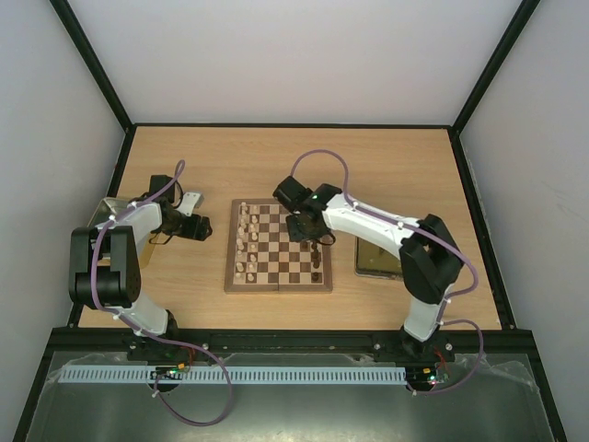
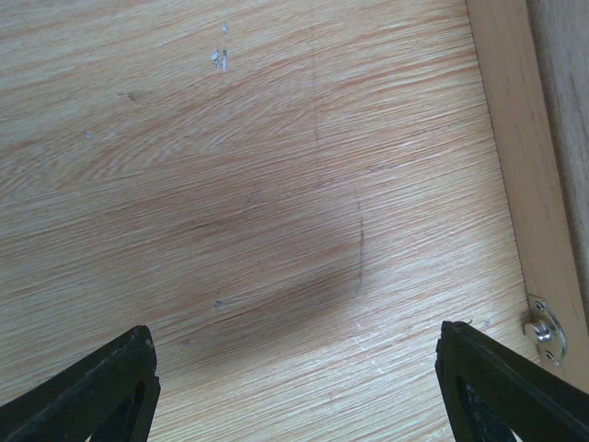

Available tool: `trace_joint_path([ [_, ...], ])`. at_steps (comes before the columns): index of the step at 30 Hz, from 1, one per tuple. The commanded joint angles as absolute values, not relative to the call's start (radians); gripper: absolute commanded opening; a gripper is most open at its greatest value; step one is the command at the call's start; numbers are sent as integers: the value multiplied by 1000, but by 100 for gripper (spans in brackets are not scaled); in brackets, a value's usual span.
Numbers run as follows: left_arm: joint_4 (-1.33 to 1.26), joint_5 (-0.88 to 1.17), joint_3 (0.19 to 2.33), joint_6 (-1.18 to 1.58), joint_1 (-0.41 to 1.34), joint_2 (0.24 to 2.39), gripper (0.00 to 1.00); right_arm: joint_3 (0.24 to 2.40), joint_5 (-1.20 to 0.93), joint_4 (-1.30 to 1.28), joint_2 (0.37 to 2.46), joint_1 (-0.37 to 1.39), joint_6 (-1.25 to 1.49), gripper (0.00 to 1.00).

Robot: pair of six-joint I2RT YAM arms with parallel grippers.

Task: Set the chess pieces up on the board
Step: Place the chess piece on the chessboard, then pick up the chess piece from the storage box.

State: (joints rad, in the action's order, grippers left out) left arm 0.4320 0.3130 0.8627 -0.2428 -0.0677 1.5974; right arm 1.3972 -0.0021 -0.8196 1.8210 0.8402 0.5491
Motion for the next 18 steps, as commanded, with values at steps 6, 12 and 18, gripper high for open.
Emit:
trace_joint_path([
  [6,439,319,861,-246,-66,1598,82,1287,161,-890,1600,669,624,22],
  [12,441,335,863,-248,-66,1591,83,1067,119,-791,1484,347,675,22],
  [18,442,349,859,-252,-66,1590,83,969,41,-693,1487,235,721,22],
])
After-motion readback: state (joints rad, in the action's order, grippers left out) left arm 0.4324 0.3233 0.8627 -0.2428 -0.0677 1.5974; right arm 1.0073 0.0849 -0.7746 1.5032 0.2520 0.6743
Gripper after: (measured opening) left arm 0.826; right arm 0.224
